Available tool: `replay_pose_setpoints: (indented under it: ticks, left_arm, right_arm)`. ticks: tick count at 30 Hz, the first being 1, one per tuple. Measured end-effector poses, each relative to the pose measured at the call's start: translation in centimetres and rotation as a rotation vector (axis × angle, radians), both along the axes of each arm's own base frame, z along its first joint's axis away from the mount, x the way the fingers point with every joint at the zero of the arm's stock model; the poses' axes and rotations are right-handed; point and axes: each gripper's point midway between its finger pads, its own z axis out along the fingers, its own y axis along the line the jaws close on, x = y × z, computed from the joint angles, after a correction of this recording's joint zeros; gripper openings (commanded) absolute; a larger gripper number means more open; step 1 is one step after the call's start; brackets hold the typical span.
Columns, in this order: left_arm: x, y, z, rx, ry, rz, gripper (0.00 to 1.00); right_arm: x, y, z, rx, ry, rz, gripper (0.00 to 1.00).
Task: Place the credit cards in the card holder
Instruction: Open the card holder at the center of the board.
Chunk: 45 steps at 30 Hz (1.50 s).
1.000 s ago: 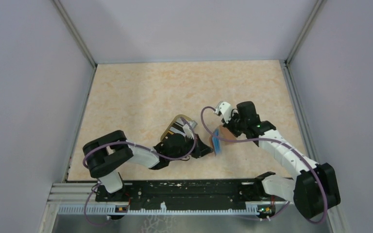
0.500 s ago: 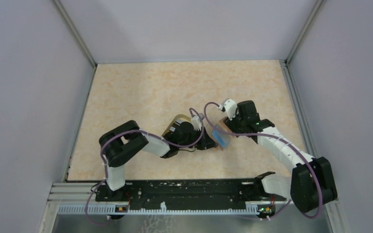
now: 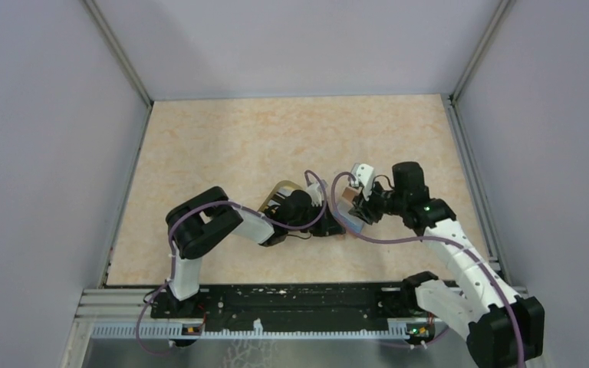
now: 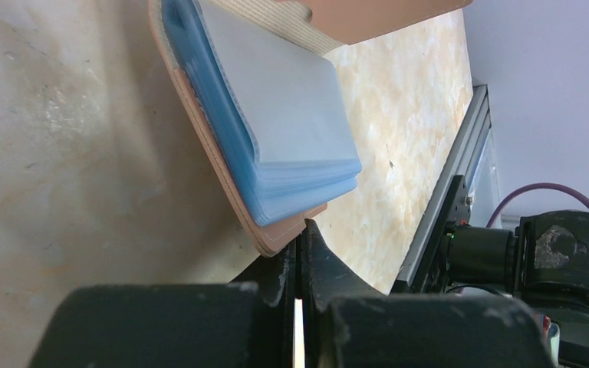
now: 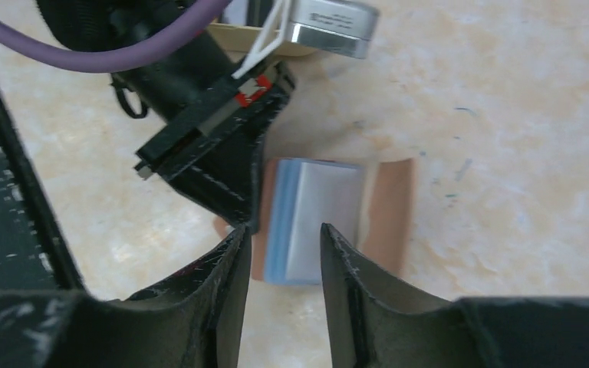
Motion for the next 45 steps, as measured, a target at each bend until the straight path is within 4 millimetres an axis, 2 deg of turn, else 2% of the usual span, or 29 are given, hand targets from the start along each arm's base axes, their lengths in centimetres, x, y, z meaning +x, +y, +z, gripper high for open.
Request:
replay_pose_setpoints:
  ticks: [3,6,7,10,12,20,27,31,35,38,41,45]
  left_arm:
    - [-0.3,0.0,0.0,-0.003,0.002,-0.016,0.00]
    - [-0.6,0.0,0.0,-0.007,0.006,-0.031,0.00]
    - [-0.7,0.1,0.0,-0.008,0.006,-0.035,0.00]
    - [-1.1,0.1,0.0,-0.015,0.007,-0.054,0.00]
    - [-1.3,0.2,0.0,-0.023,0.004,-0.065,0.00]
    - [-1.9,0.1,0.2,-0.043,0.004,-0.095,0.00]
    - [-2.0,0.0,0.5,-0.058,-0.002,-0.106,0.00]
    - [-2.1,0.0,0.5,-0.059,-0.002,-0.108,0.00]
    - [-2.1,0.1,0.4,-0.060,-0.002,-0.107,0.00]
    - [-2.1,0.1,0.4,-0.061,-0.004,-0.107,0.00]
    - [-2.2,0.3,0.2,-0.060,-0.003,-0.106,0.00]
    - [-2.4,0.7,-0.3,-0.051,0.003,-0.106,0.00]
  right_arm:
    - [-1.2,0.8,-1.6,0.008,0.098,0.074,0.23]
    - [-1.4,1.0,-3.3,-0.018,0.169,0.085,0.24]
    - [-1.3,0.9,-4.1,-0.036,0.198,0.080,0.27]
    - [-1.0,0.6,-6.6,-0.129,0.249,0.052,0.43]
    - [-0.6,0.4,-7.4,-0.178,0.244,0.028,0.48]
    - [1.1,-0.4,-8.3,-0.275,0.188,-0.042,0.54]
    - [0.2,0.0,-9.7,-0.309,0.233,-0.003,0.58]
    - [-0.4,0.0,-10.3,-0.321,0.263,0.018,0.58]
    - [-0.2,-0.3,-10.6,-0.342,0.266,0.005,0.51]
    - [-0.1,-0.7,-10.9,-0.362,0.269,-0.022,0.50]
    - [0.2,-1.0,-10.7,-0.365,0.259,-0.041,0.49]
    - [0.6,-1.0,-9.3,-0.331,0.223,-0.063,0.49]
